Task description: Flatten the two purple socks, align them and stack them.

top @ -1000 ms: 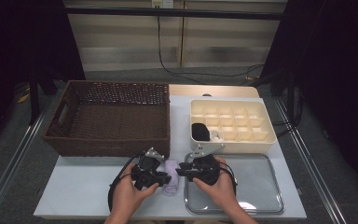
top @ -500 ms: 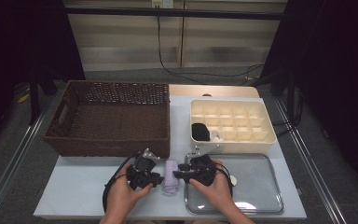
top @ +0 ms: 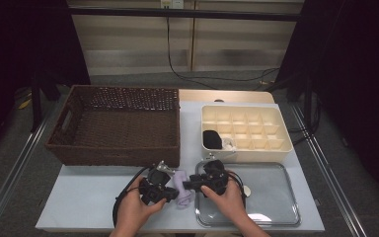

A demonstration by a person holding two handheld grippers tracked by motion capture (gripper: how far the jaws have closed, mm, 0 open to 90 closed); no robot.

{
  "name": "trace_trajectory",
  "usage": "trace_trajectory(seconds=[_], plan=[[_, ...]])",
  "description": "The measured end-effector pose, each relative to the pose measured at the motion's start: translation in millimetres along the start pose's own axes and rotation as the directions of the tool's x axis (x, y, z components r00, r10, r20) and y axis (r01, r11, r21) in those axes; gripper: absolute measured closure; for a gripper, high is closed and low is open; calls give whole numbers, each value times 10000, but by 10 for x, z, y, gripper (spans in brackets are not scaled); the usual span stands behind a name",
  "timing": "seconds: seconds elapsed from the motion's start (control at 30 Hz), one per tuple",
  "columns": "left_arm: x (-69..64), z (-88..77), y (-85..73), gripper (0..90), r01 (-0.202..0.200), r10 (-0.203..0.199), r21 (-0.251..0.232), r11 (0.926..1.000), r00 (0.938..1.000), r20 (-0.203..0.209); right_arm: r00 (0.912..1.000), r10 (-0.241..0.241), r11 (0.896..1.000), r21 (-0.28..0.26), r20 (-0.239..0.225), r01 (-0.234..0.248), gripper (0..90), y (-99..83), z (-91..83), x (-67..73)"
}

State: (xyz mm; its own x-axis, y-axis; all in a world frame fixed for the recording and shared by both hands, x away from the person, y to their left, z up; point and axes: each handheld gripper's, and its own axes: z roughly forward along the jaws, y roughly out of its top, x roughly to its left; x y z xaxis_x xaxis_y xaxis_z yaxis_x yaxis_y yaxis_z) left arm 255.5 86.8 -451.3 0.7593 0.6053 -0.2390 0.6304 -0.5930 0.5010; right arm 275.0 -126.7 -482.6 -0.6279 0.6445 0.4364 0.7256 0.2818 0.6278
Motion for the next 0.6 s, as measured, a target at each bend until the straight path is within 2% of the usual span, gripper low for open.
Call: trace_trajectory(seconds=[0.03,0.1,0.2,0.27,0.33,0.4,0.43,0.5,0.57,0.6], plan=[[5,1,-3,787,-11,11,-31,10000,10000,-4,9997,197,9998,67,-149,-196,589,2,10,-9],[12,5,-11,775,-16,15,-90,10000,10000,-5,9967,502,9987,127,-640,-495,712,0,17,-33],[14,12,-16,762,-23,24,-177,9998,10000,28,9937,752,9970,222,-825,-736,814,7,21,-27],[15,10,-18,747,-23,22,-247,9997,10000,-58,9942,736,9971,234,-786,-720,832,18,22,-24],[37,-10,-28,693,-179,173,-469,9987,9998,-139,9926,844,9964,184,-879,-831,842,20,11,-39],[72,-38,-38,633,15,-22,-782,9969,10000,-95,9916,932,9956,52,-898,-931,845,31,-29,-51],[91,-50,-42,595,53,-73,-945,9955,9997,-213,9925,871,9961,-30,-857,-877,845,46,-51,-52],[123,-56,-52,565,-180,119,-1145,9933,9985,-532,9926,839,9960,-247,-873,-864,845,93,-115,-50],[141,-57,-55,509,-384,290,-1291,9909,9969,-737,9942,748,9968,-229,-773,-768,845,154,-171,-45],[148,-51,-58,475,-353,239,-1364,9900,9961,-849,9944,717,9971,-214,-775,-736,845,182,-190,-43]])
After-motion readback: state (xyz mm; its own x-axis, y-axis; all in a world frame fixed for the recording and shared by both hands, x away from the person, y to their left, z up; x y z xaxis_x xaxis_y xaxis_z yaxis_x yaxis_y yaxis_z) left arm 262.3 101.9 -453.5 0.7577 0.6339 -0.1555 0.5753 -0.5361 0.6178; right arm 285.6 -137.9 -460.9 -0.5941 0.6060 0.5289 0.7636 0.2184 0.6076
